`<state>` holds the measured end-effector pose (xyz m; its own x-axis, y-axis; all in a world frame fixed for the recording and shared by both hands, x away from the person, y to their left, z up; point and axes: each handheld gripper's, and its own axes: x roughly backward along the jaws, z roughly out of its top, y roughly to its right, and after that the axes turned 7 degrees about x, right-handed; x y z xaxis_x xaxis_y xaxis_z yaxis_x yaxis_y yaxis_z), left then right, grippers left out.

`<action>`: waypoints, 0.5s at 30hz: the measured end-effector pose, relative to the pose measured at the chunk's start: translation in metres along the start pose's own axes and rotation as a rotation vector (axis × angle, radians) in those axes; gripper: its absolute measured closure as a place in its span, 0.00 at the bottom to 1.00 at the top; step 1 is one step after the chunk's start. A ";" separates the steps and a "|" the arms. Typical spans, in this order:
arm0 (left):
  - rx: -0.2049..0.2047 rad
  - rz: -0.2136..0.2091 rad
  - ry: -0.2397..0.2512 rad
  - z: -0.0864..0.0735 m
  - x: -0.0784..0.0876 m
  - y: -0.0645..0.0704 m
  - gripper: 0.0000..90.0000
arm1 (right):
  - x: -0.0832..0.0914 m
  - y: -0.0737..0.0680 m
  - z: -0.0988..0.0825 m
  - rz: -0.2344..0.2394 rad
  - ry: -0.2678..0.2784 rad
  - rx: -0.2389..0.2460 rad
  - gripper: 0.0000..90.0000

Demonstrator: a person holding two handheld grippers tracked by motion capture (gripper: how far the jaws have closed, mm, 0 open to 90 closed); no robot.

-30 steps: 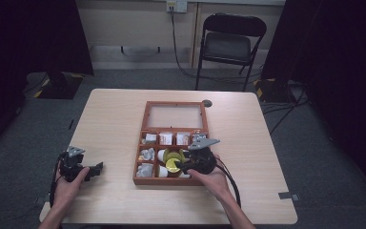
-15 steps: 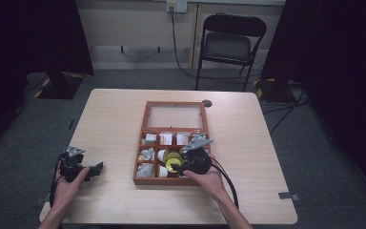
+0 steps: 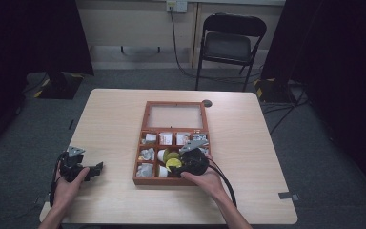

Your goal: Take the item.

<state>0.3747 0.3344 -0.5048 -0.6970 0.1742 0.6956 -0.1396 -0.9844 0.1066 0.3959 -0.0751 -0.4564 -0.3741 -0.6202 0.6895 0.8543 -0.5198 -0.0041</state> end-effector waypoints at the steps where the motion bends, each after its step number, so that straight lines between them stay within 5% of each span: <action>1: 0.001 0.000 0.000 0.000 0.000 0.000 0.00 | -0.001 0.000 0.000 0.001 -0.005 0.002 0.41; 15: 0.000 0.000 0.000 0.000 0.000 0.000 0.00 | -0.010 -0.002 0.005 0.011 -0.073 0.041 0.40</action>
<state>0.3747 0.3344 -0.5048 -0.6970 0.1742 0.6956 -0.1395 -0.9845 0.1067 0.3997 -0.0653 -0.4594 -0.3388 -0.5804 0.7405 0.8727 -0.4880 0.0167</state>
